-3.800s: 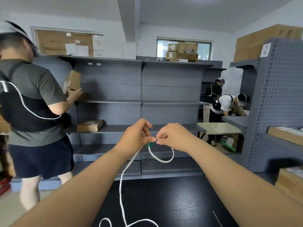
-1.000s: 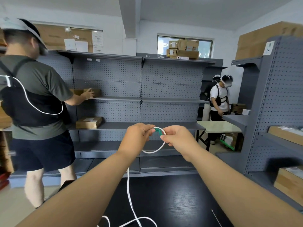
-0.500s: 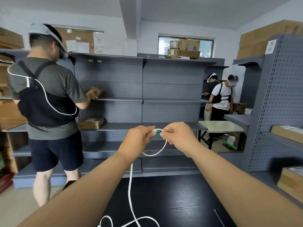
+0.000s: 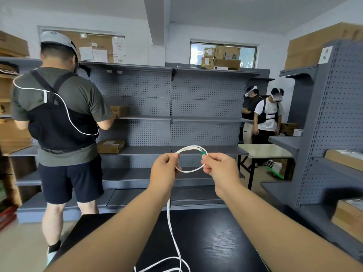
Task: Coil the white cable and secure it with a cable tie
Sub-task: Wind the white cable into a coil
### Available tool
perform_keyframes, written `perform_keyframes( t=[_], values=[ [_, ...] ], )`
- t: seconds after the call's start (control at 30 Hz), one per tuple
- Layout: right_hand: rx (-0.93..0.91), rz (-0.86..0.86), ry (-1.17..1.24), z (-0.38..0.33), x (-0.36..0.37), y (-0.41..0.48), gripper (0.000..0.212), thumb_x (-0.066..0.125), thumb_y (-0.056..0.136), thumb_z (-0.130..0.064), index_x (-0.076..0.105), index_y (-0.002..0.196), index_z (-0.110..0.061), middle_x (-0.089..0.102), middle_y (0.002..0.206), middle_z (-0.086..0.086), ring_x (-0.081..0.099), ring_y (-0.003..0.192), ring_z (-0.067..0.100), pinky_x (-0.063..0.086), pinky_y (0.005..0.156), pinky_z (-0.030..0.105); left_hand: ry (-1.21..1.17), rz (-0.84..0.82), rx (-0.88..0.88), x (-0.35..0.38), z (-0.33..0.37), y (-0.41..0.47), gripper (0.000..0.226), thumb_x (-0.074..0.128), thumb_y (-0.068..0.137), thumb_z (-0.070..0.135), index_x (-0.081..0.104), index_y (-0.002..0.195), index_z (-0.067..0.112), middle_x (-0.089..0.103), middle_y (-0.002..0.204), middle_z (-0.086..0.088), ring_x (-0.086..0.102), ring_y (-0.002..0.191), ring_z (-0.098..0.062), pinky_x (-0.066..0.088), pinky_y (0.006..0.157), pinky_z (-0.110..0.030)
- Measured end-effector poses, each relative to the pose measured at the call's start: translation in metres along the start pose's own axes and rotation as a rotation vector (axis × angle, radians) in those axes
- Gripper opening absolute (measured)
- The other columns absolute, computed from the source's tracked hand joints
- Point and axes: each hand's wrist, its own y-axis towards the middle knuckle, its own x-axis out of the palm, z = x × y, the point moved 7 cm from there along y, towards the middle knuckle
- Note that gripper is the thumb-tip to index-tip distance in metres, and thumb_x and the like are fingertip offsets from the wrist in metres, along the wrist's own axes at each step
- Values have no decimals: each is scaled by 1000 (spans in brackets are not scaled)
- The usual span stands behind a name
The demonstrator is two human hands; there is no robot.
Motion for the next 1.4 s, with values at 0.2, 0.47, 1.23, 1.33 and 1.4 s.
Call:
perform_keyframes(
  t=[0.2, 0.47, 1.23, 1.33, 1.4],
  values=[
    [164, -176, 74, 11, 5, -8, 6, 57, 89, -4, 61, 85, -4, 61, 78, 7, 52, 64, 9, 50, 61, 18, 381, 65, 320, -8, 25, -2, 17, 48, 96, 21, 59, 85, 16, 53, 66, 3, 48, 59, -6, 36, 54, -8],
    [66, -362, -274, -1, 8, -11, 4, 57, 90, -11, 59, 93, -12, 64, 95, 9, 57, 78, 14, 52, 74, 22, 633, 68, 616, -1, 49, -10, 21, 49, 96, 17, 65, 90, 4, 42, 72, 7, 43, 74, -14, 24, 65, -15],
    [-31, -300, -325, -18, 1, -7, 11, 61, 88, -9, 68, 81, -14, 66, 69, 4, 62, 64, 13, 54, 61, 22, 271, -194, 188, 6, 14, -1, 24, 47, 96, 22, 65, 81, 17, 51, 62, 2, 45, 56, -9, 42, 59, -19],
    [35, -290, -244, -15, -2, -6, 9, 62, 88, -8, 68, 93, -5, 66, 70, 6, 61, 63, 13, 53, 59, 22, 94, -235, 82, 8, 6, -2, 26, 48, 96, 19, 64, 76, 17, 50, 65, 1, 43, 56, -9, 42, 54, -14],
    [79, -324, -224, -13, -2, -8, 12, 62, 88, -8, 67, 96, -2, 66, 70, 6, 60, 62, 12, 52, 58, 21, 18, -237, 46, 8, 2, -2, 25, 47, 97, 18, 65, 80, 13, 46, 61, 1, 41, 54, -8, 40, 51, -13]
  ],
)
